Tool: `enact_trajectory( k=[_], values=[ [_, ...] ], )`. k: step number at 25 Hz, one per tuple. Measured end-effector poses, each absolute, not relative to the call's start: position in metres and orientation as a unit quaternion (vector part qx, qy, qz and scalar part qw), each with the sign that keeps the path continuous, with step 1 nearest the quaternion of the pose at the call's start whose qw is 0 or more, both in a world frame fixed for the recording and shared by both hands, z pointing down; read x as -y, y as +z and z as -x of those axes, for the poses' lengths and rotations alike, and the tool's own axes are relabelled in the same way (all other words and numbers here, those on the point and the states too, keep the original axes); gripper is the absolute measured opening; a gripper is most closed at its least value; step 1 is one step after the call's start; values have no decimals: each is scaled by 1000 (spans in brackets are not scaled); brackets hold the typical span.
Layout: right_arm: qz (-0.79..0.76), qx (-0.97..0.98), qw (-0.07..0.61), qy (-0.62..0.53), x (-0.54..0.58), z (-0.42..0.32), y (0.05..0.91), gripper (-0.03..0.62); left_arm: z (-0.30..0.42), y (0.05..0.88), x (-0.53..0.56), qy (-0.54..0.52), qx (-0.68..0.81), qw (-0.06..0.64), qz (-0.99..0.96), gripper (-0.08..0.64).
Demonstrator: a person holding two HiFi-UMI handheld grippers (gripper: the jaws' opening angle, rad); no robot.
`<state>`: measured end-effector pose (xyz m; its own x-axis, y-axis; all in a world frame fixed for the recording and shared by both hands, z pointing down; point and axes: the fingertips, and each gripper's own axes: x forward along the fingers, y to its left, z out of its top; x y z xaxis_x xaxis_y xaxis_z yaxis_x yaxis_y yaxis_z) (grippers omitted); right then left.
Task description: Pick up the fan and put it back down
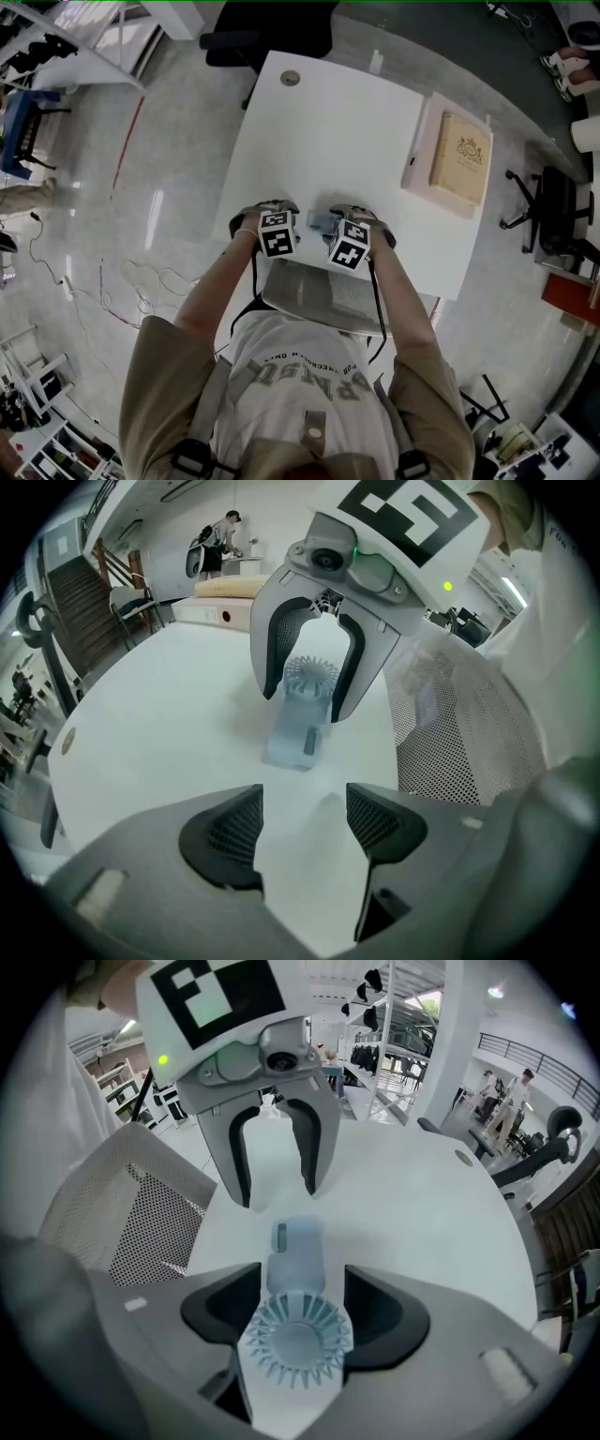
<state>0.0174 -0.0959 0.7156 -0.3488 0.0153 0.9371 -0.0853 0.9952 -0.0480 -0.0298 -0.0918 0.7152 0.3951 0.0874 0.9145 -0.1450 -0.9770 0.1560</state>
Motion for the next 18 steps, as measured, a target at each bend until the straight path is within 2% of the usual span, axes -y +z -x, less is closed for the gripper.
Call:
enact_trajectory(
  k=[5, 9, 12, 15, 16, 18],
  values=[
    [-35, 833, 550, 46, 98, -16, 697, 296, 33, 711, 96, 545, 25, 106, -831, 287],
    [-92, 858, 501, 69, 106, -21, 665, 298, 35, 691, 105, 508, 65, 115, -851, 279],
    [-164, 878, 436, 111, 116, -30, 634, 298, 38, 672, 111, 455, 108, 145, -872, 276],
    [-271, 890, 338, 139, 134, -48, 596, 298, 37, 642, 120, 370, 174, 189, -893, 260],
    [-309, 890, 306, 142, 140, -56, 585, 298, 36, 628, 125, 337, 200, 203, -897, 222],
    [-376, 881, 249, 144, 149, -74, 562, 298, 30, 599, 136, 261, 252, 231, -903, 213]
  ],
)
